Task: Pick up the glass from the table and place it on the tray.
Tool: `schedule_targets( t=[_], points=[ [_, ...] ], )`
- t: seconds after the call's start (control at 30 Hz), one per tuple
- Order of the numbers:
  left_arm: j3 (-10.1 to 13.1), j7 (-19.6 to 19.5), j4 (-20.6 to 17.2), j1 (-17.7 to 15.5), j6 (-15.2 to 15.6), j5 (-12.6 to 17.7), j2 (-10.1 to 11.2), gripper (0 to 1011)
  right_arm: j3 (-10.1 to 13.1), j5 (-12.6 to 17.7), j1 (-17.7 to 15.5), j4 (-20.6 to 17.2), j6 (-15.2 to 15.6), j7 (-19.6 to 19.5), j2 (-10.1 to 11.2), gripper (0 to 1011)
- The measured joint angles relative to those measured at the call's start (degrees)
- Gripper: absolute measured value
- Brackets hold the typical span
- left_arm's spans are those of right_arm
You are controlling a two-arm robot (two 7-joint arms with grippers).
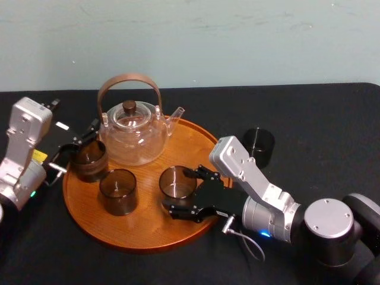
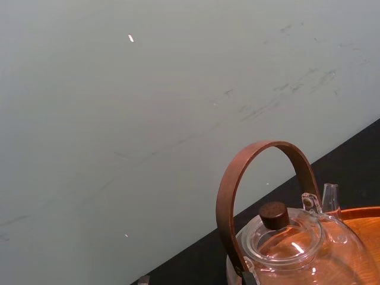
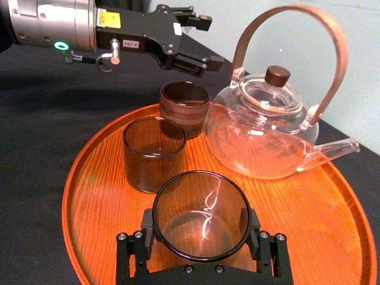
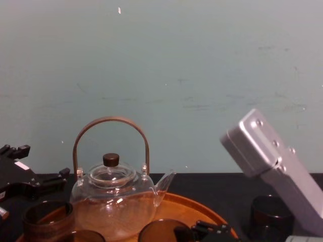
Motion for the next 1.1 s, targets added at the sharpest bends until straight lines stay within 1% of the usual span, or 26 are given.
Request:
schedule_targets(
  t=[0.43, 0.8, 0.83, 0.93, 0.97, 1.0, 1.1],
  points=[
    [0.00, 0.00, 0.00, 0.00, 0.00, 0.00, 0.00, 1001, -0.62, 0.11, 0.47, 2.37, 0.45, 0.55, -0.89, 908],
    [0.00, 0.00, 0.00, 0.00, 0.00, 0.00, 0.00, 1001, -0.61, 0.20, 0.48, 2.36, 0.50, 0.56, -0.91, 908],
    [0.00, 0.00, 0.00, 0.00, 0.00, 0.00, 0.00, 1001, -0.60, 0.20, 0.49, 2.35, 0.50, 0.56, -0.91, 911],
    [0.00, 0.00, 0.00, 0.00, 0.00, 0.00, 0.00, 1002, -0.58, 0.23, 0.48, 2.31, 0.49, 0.56, -0.89, 981],
    [0.00, 0.00, 0.00, 0.00, 0.00, 0.00, 0.00, 1002, -0.58, 0.24, 0.47, 2.29, 0.48, 0.56, -0.89, 981],
    [0.00, 0.00, 0.00, 0.00, 0.00, 0.00, 0.00, 1001, -0.57, 0.25, 0.47, 2.28, 0.48, 0.55, -0.89, 1002],
    [0.00, 0.00, 0.00, 0.00, 0.00, 0.00, 0.00, 1001, -0.49, 0.32, 0.40, 2.22, 0.41, 0.50, -0.88, 1002]
  ],
)
